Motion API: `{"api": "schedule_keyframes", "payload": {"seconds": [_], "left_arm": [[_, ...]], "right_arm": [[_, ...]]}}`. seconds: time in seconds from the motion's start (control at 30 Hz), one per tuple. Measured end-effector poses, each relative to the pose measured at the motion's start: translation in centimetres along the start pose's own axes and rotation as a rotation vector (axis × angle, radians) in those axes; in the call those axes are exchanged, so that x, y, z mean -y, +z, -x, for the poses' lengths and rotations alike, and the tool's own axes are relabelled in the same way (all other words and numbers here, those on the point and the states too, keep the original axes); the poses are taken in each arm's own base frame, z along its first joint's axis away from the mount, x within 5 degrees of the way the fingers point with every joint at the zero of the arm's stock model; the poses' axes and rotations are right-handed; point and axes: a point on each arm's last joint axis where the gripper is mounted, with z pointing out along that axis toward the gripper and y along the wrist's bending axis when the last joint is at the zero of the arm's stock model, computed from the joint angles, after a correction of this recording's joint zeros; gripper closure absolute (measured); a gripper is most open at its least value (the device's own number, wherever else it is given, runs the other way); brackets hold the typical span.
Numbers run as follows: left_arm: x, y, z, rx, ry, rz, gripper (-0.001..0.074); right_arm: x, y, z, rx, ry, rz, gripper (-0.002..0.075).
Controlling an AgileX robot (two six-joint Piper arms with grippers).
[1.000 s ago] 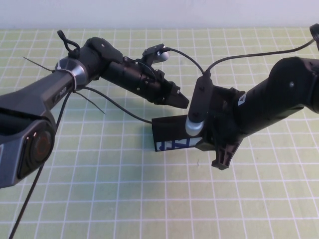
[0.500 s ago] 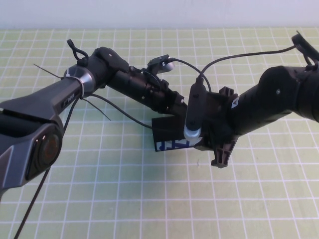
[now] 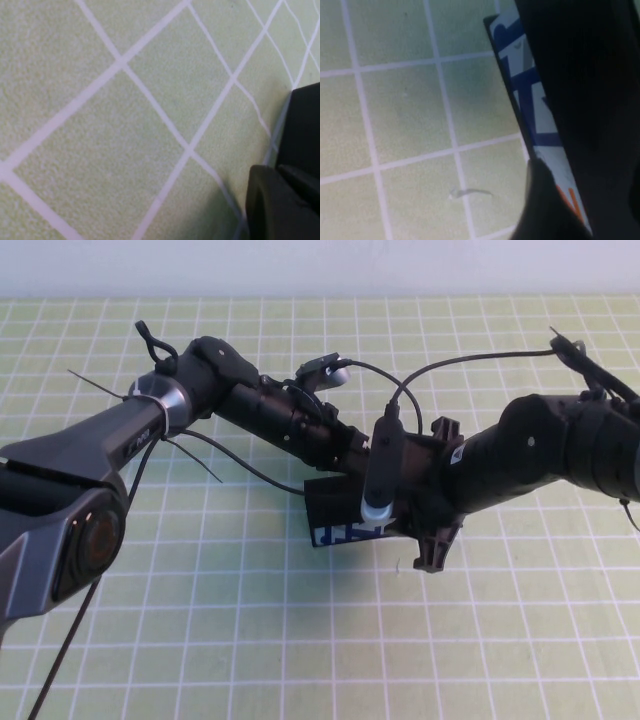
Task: Take glasses out of glasses case
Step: Pick up the glasses from the glasses case
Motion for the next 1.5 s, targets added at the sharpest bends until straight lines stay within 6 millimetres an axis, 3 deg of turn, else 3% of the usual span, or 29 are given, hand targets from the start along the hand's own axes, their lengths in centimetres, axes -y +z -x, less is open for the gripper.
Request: {"api": "schedule_keyframes", "payload": {"seconds": [0.47,0.77,1.2,1.5], "left_arm": [[0.1,0.0,-0.2,-0.019,-0.002,-0.013,0.0739],[0.0,-0.2,-0.1,-0.014,-0.002,-0.01,0.0739],[-0.2,-0.3,0.1,0.007,0.0,0.008,0.074],[-0.1,-0.3,0.1,0.002,0.002,0.007,0.074]], "right_arm": [[0.4,2.6,-1.0,-0.042,-0.102,-0.067,0.0397],[0.6,2.9,-1.1,-0.043,-0.131,-0.091,0.0408],[0.5,3.0,-0.8,-0.04,-0.162,-0.097,0.0578],[0.7,1.4,-0.2,-0.023,-0.164,-0.113,0.0685]]}}
